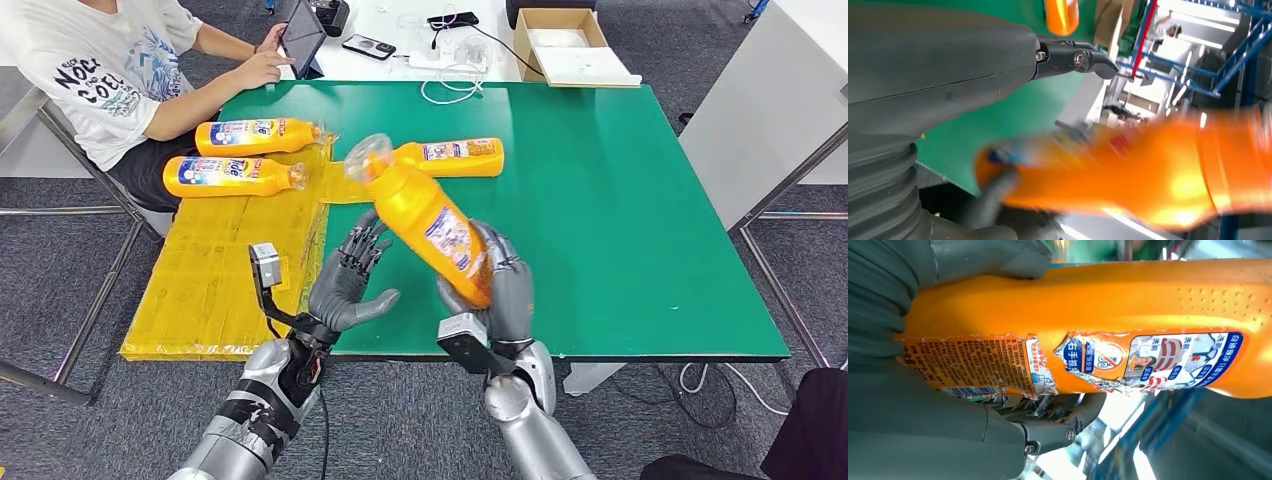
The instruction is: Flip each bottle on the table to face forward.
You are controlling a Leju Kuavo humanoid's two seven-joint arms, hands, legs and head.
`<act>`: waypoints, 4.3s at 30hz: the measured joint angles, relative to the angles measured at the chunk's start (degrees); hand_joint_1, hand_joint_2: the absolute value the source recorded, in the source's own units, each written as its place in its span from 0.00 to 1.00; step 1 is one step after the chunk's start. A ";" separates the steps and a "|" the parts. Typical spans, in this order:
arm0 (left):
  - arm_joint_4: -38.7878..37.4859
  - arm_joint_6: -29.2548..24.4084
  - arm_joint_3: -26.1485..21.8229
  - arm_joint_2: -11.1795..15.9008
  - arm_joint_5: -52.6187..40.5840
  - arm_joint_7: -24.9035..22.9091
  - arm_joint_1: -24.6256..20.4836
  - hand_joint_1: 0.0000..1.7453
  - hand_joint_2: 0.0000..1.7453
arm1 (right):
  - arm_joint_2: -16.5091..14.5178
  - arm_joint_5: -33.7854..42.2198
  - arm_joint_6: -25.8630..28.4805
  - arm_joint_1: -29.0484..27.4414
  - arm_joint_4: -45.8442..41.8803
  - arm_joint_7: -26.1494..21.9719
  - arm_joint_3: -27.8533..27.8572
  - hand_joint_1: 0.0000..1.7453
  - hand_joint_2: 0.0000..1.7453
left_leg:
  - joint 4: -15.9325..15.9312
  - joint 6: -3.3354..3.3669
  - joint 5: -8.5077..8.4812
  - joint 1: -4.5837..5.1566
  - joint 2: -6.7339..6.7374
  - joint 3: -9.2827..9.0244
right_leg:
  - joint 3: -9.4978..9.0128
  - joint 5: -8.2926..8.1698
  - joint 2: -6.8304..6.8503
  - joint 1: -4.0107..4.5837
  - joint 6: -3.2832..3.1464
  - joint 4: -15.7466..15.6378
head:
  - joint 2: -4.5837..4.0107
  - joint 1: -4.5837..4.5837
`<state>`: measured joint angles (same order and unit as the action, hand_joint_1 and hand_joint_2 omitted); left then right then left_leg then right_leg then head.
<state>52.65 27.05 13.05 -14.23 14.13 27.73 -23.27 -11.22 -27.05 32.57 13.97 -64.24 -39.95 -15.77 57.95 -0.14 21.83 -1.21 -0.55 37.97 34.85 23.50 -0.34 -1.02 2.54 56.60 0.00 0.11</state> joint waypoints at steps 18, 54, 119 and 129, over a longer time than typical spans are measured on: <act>-2.63 0.64 2.10 0.26 2.55 0.32 -0.02 0.00 1.00 | -4.31 -3.40 -3.04 5.34 18.99 0.04 -8.21 1.00 1.00 | 0.00 -0.01 -0.01 -0.01 0.03 0.00 | 0.06 0.00 -0.01 0.00 0.00 0.00 | 0.00 0.01; -7.06 -0.48 0.85 0.98 6.50 -0.25 -0.13 1.00 1.00 | -5.00 -1.46 -3.73 7.33 26.55 0.73 -13.23 1.00 1.00 | 0.00 -0.01 -0.01 -0.01 0.07 0.02 | 0.11 0.00 -0.02 -0.01 0.00 0.00 | 0.00 0.00; -32.82 -62.36 -22.16 10.93 -101.14 -17.35 -16.19 0.74 1.00 | -3.69 16.68 -3.38 0.69 -6.35 -0.15 -9.13 0.00 0.00 | 0.00 -0.02 -0.04 -0.04 0.13 0.06 | 0.15 -0.10 -0.04 0.03 -0.16 0.03 | 0.00 0.03; -33.88 -53.39 -22.63 11.10 -96.67 -17.17 -17.81 0.00 0.00 | -3.71 16.00 -4.82 0.72 -5.24 0.97 -9.13 0.00 0.00 | 0.00 -0.02 -0.04 -0.04 0.02 -0.07 | -0.04 -0.10 -0.01 0.03 -0.16 0.03 | 0.00 0.02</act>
<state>18.77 -26.34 -9.58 -3.13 -82.54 10.56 -41.08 -14.93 -11.05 27.75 14.69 -69.47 -38.98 -24.90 57.95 -0.16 21.79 -1.25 -0.53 37.90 34.81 23.40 -0.35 -0.99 2.38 56.62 0.00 0.14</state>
